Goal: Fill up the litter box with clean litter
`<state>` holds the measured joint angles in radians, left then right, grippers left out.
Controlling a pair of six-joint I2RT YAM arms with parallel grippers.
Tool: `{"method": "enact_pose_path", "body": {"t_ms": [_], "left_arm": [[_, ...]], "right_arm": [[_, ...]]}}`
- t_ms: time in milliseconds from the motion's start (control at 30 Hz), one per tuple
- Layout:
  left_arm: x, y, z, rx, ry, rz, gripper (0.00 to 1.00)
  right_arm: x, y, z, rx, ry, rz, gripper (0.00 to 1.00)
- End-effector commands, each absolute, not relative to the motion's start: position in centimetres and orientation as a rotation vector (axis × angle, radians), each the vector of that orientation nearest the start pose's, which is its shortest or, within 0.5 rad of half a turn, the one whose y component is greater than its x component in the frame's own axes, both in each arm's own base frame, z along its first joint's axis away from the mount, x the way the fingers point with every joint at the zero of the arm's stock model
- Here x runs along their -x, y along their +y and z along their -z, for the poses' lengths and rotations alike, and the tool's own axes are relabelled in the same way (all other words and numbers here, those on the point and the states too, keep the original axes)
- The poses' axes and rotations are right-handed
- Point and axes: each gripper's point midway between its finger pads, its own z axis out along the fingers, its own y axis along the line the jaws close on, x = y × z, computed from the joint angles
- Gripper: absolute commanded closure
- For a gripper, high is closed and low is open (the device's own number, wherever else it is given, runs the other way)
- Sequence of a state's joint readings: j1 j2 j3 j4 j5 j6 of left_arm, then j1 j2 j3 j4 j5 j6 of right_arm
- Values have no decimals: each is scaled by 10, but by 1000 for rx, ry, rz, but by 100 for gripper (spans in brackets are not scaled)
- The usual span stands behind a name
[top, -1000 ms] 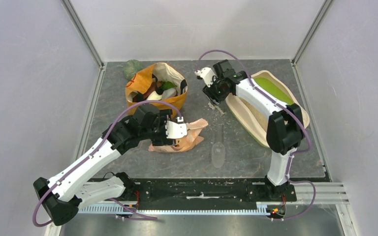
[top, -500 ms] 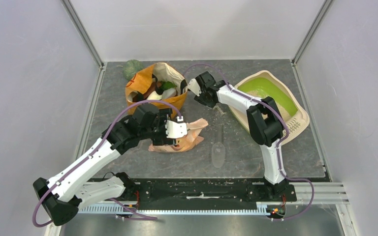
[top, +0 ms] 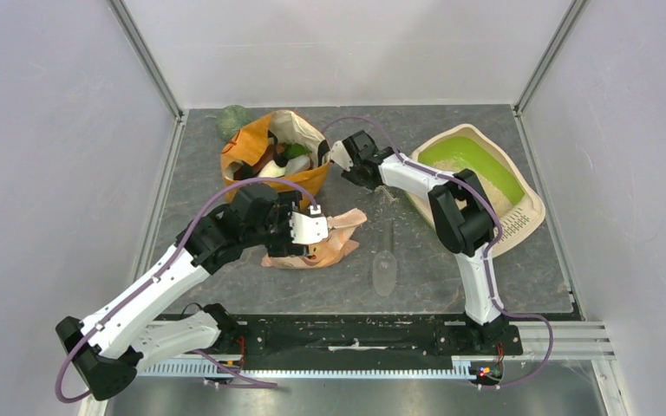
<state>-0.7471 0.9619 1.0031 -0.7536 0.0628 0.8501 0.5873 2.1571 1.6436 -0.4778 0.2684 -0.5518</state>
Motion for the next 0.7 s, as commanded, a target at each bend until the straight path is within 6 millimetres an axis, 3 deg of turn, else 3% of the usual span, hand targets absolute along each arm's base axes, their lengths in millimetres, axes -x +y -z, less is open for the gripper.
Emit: {"method": "enact_pose_path", "body": {"t_ms": [0,167,367,667], "left_arm": [[-224,-185,-237,-1601,1512,43,9],[-224,-185,-238,-1600,1513,41,9],[-222,-184,-240,-1598,1507,46,9],[-225,-191,-259,-1527,1499,78,8]], "right_arm": [[-463,224,-26,1315,2202,371,51],[-463,221,-18,1326,2208,392,69],[-469,223,-44,1291,2158,387,99],[-463,224,-122,1144,2179,187,100]]}}
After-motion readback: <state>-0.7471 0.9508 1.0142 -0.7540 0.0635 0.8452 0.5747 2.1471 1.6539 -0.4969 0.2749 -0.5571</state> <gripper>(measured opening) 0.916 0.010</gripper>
